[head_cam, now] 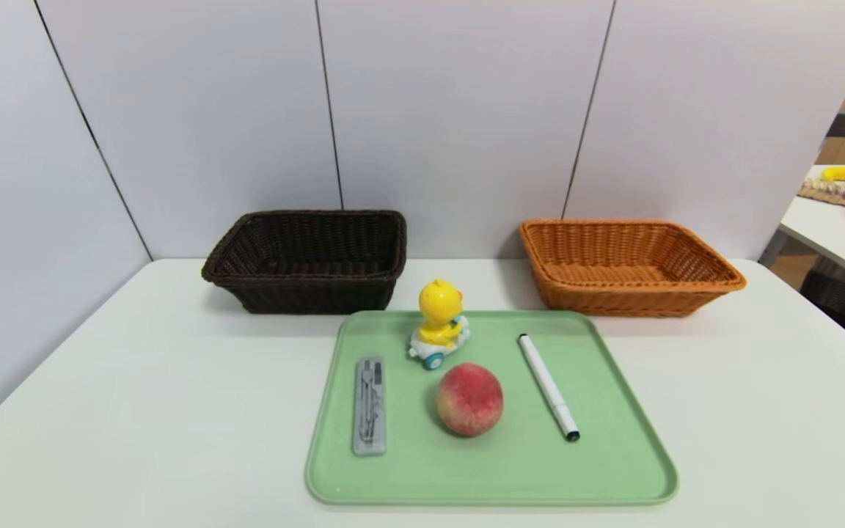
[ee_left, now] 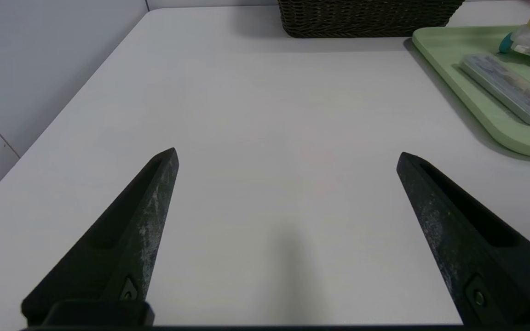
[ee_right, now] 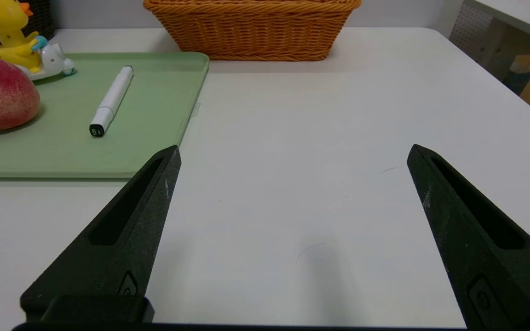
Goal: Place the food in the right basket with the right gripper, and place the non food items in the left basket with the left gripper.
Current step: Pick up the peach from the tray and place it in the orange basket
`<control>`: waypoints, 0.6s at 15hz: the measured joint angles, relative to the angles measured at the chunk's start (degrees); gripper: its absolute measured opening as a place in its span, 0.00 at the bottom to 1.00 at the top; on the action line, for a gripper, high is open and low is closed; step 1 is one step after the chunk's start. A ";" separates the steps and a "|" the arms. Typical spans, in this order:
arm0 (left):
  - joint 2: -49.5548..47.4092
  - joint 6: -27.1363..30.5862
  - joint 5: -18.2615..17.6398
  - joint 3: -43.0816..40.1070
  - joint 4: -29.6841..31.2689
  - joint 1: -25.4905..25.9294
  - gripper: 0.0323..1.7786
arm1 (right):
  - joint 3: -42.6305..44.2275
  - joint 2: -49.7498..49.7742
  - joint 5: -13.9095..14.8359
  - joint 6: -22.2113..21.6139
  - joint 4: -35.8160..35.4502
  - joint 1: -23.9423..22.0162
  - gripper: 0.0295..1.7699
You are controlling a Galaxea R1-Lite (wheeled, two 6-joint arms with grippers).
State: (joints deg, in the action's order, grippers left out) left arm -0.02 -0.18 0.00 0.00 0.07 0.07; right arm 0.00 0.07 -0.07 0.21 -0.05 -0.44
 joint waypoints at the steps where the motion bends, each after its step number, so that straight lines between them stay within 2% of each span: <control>1: 0.00 0.02 -0.05 0.00 0.00 0.00 0.95 | 0.00 0.00 0.00 0.00 0.00 0.00 0.96; 9: 0.00 0.54 0.00 0.02 0.02 0.00 0.95 | 0.30 -0.07 0.00 0.52 0.93 0.06 0.96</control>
State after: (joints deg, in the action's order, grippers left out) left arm -0.02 0.35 0.00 0.02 0.10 0.07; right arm 0.30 0.00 -0.07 0.73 0.88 -0.38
